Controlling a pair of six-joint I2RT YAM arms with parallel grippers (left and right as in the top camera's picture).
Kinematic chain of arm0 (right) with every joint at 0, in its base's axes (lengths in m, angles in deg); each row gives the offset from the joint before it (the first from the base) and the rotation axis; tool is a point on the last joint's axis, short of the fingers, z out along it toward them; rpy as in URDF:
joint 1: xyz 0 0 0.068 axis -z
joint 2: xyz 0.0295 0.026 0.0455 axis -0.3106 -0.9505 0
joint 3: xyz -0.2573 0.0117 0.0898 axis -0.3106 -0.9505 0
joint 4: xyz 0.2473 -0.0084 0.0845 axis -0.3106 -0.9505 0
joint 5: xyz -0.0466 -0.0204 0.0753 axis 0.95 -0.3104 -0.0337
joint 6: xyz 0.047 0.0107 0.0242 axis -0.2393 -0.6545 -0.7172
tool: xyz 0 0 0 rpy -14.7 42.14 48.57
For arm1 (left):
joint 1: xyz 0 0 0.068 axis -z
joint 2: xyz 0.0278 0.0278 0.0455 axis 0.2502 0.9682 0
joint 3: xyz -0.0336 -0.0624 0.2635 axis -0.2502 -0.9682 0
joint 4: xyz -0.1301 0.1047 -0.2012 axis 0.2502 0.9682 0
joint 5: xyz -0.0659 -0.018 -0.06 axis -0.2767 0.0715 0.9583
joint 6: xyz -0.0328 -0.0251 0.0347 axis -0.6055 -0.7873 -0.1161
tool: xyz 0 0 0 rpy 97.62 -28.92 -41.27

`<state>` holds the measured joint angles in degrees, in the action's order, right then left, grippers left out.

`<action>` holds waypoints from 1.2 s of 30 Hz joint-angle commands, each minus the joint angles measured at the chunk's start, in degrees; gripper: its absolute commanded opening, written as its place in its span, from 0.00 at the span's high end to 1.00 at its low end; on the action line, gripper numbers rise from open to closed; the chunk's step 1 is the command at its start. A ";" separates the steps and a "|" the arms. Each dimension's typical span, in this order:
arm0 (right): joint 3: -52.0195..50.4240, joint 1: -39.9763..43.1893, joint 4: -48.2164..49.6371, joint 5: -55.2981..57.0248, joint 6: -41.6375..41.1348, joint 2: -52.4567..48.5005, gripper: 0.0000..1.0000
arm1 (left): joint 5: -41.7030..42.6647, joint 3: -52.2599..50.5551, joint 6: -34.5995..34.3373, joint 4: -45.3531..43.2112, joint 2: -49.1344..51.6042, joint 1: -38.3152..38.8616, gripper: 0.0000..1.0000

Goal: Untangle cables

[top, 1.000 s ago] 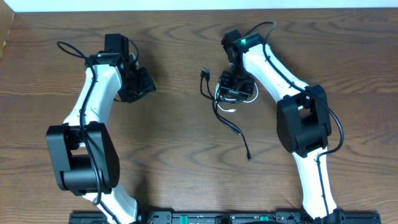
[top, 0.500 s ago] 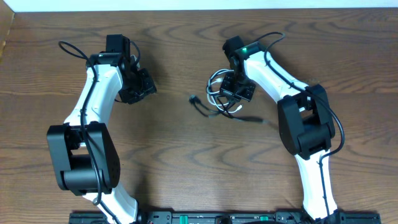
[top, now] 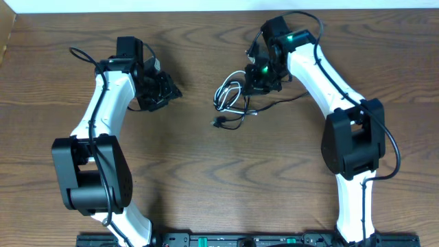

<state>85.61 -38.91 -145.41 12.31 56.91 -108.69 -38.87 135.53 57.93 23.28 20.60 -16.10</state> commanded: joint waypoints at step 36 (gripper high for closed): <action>-18.99 -5.44 12.48 13.38 -3.41 1.36 0.79 | -13.09 -1.01 -16.20 -5.05 10.14 19.39 0.43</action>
<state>69.13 -43.37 -134.94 24.79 56.60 -107.84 -49.74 134.96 42.39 17.97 29.73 3.47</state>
